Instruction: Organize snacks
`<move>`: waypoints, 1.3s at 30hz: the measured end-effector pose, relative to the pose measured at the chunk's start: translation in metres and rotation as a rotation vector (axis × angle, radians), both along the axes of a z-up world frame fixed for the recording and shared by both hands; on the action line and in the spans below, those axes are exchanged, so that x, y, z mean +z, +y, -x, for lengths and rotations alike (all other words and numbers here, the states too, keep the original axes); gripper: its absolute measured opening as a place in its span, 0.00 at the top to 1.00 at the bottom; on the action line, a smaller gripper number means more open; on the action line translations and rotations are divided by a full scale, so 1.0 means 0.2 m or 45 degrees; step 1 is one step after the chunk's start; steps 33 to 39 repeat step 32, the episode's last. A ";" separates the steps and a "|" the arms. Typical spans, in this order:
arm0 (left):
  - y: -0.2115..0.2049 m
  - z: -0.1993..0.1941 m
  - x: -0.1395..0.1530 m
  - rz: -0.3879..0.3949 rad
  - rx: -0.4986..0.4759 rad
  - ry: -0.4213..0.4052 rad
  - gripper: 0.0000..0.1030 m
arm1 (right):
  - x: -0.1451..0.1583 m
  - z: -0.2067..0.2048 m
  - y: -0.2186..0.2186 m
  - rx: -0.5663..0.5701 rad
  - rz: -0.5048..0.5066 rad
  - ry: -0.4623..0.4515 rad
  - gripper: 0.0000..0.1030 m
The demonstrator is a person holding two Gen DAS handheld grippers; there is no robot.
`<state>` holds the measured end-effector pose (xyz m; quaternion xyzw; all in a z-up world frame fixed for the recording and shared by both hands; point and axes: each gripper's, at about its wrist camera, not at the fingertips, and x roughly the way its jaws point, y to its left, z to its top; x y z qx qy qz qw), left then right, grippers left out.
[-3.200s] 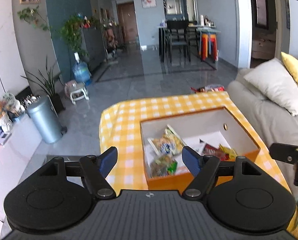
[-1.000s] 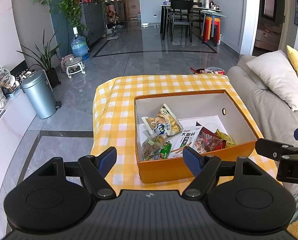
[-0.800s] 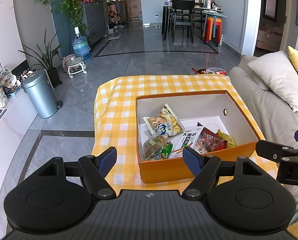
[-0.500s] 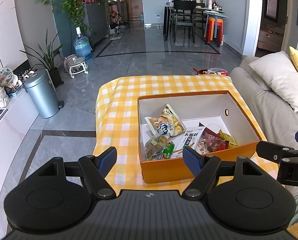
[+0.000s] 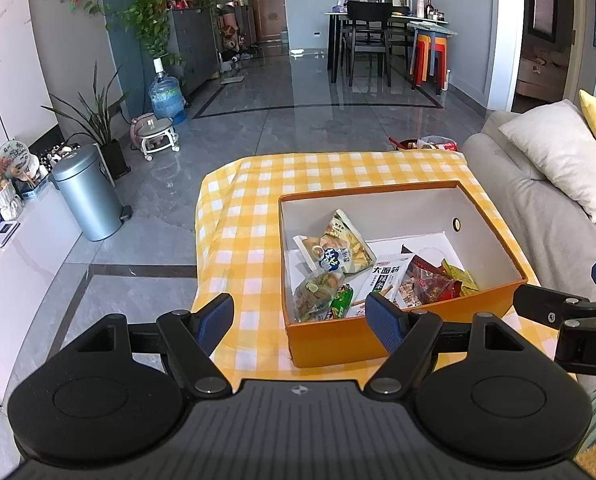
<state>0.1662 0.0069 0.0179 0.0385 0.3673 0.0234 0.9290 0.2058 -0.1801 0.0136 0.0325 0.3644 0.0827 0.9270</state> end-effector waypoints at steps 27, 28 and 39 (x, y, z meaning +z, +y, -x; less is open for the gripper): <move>-0.02 0.02 -0.01 -0.002 -0.010 0.033 0.17 | 0.00 0.01 -0.01 0.001 0.000 -0.002 0.04; -0.01 0.02 -0.01 0.001 -0.012 0.031 0.17 | 0.00 0.01 -0.01 0.001 -0.001 -0.001 0.04; -0.02 0.03 0.00 -0.019 -0.014 0.003 0.13 | 0.00 0.01 -0.01 -0.001 -0.001 0.002 0.04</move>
